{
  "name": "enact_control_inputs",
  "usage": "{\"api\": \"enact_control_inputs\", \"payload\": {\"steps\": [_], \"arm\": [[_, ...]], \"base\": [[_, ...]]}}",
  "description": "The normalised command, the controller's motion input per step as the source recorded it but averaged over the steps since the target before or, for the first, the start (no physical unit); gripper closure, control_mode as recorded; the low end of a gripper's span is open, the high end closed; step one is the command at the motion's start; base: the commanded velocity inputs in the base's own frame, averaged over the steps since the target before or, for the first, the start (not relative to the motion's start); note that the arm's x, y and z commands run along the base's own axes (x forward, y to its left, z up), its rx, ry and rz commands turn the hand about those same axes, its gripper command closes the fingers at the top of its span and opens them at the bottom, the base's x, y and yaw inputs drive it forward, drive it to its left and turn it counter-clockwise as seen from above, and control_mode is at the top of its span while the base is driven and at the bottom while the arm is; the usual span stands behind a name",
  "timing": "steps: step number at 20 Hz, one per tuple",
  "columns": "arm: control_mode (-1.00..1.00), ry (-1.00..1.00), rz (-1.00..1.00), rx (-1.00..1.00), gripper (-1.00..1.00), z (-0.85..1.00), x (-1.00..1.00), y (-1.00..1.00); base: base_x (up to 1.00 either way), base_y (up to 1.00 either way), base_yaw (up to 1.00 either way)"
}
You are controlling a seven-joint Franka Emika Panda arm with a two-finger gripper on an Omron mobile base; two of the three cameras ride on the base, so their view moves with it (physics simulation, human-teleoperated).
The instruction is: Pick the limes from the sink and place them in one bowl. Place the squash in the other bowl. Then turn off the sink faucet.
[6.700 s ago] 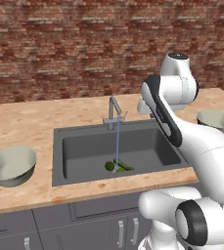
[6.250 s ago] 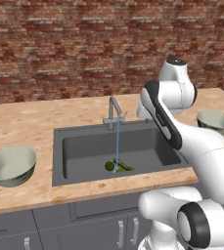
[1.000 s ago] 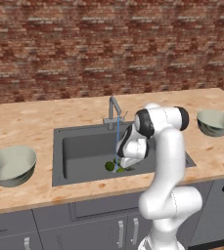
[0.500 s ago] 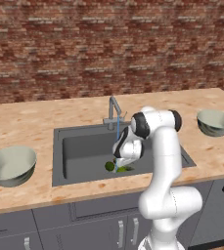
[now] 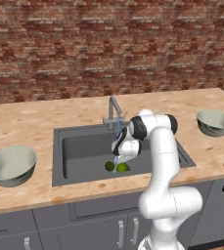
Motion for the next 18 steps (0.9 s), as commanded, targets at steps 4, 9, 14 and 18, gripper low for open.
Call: {"api": "enact_control_inputs", "payload": {"steps": [4, 9, 14, 18], "arm": [[-1.0, 0.0, 0.0, 0.0, -1.0, -0.44, -0.11, 0.21], [-1.0, 0.02, 0.0, 0.0, 1.0, -0.69, -0.1, 0.0], [-1.0, 0.0, 0.0, 0.01, 1.0, -0.55, -0.24, 0.0], [-1.0, -0.05, -0.03, 0.07, 1.0, -0.11, -0.33, -0.12]], "base": [[0.0, 0.0, 0.0], [0.0, 0.0, 0.0], [0.0, 0.0, 0.0], [0.0, 0.0, 0.0]]}}
